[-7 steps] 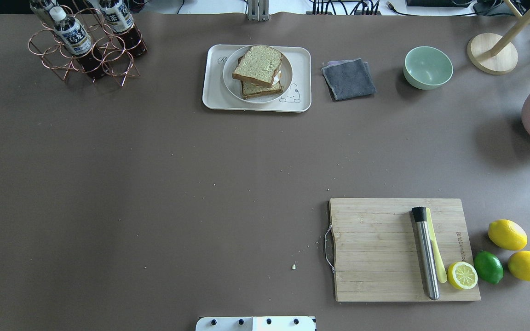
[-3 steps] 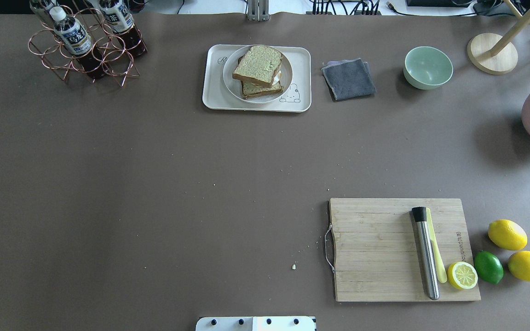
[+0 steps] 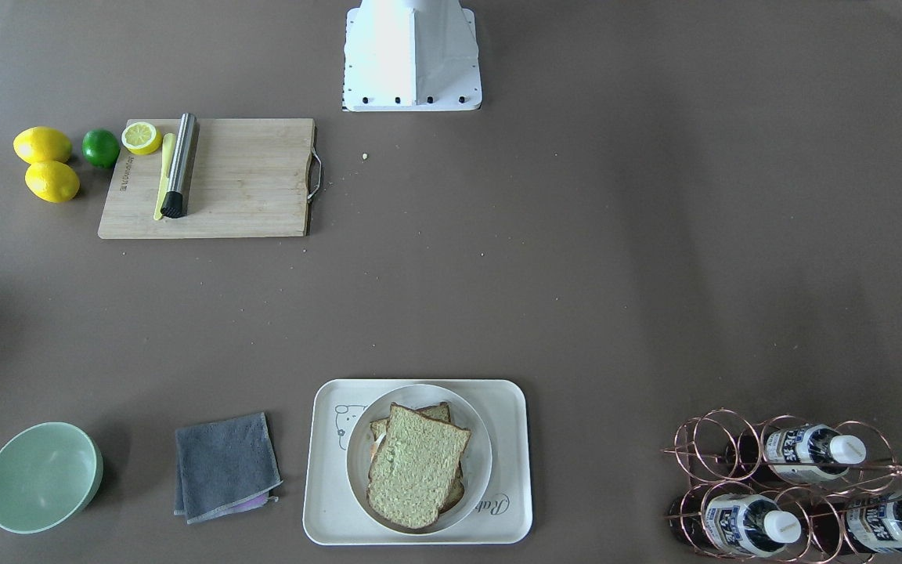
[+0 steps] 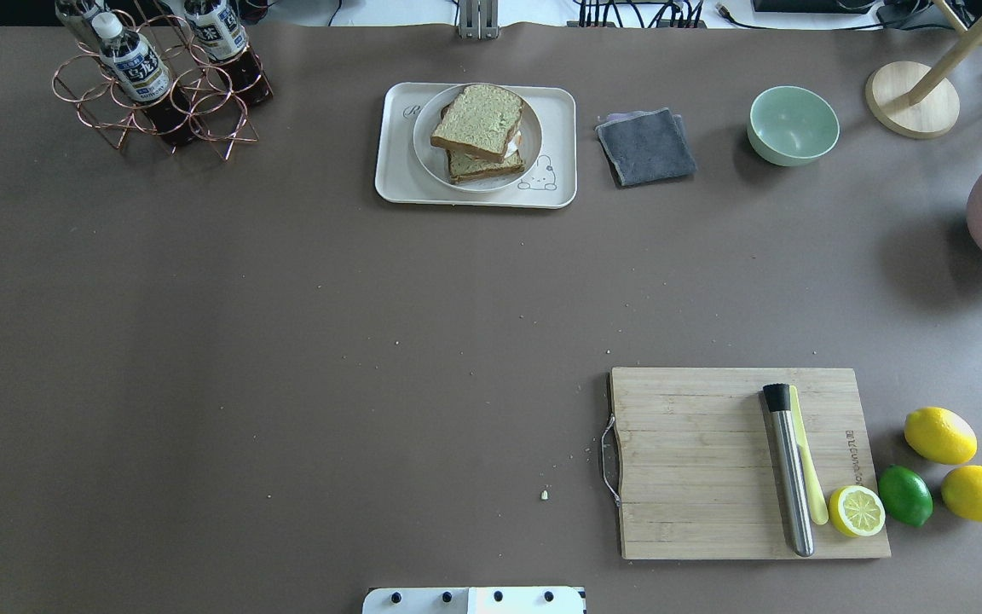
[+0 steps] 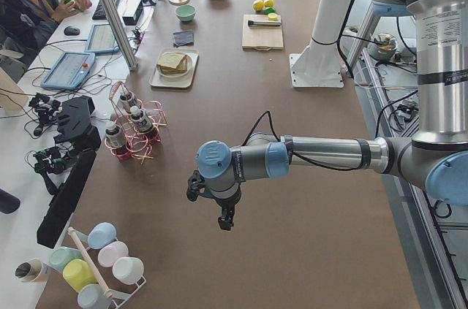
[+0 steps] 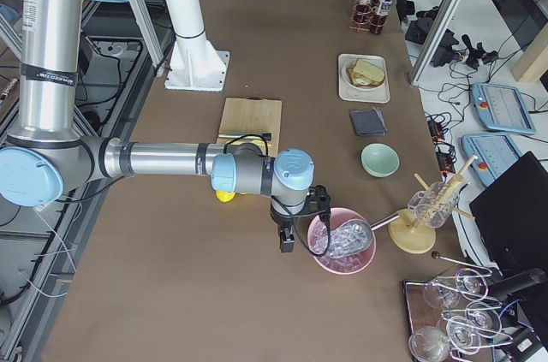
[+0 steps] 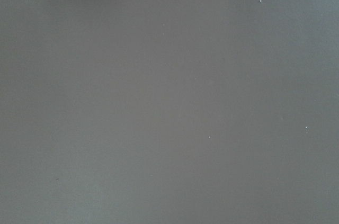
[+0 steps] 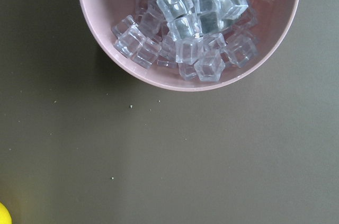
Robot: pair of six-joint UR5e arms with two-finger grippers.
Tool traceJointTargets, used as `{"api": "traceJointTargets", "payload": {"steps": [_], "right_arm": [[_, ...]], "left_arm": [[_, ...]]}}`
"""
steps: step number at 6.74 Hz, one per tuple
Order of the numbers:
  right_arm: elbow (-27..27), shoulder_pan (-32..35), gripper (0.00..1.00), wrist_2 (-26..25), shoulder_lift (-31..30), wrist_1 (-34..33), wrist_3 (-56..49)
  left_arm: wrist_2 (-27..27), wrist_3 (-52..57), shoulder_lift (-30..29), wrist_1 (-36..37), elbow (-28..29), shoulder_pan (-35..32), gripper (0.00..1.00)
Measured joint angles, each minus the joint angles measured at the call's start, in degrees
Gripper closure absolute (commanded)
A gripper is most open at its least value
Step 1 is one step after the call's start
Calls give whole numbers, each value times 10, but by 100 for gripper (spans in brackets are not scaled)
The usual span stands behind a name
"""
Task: Make sandwich and place on tray
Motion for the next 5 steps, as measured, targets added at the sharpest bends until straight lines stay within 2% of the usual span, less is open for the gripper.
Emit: {"api": "traceJointTargets", "payload": {"steps": [5], "right_arm": [[-2, 0, 0, -16, -4, -1, -3]], "left_arm": [[-14, 0, 4, 0, -4, -1, 3]]}}
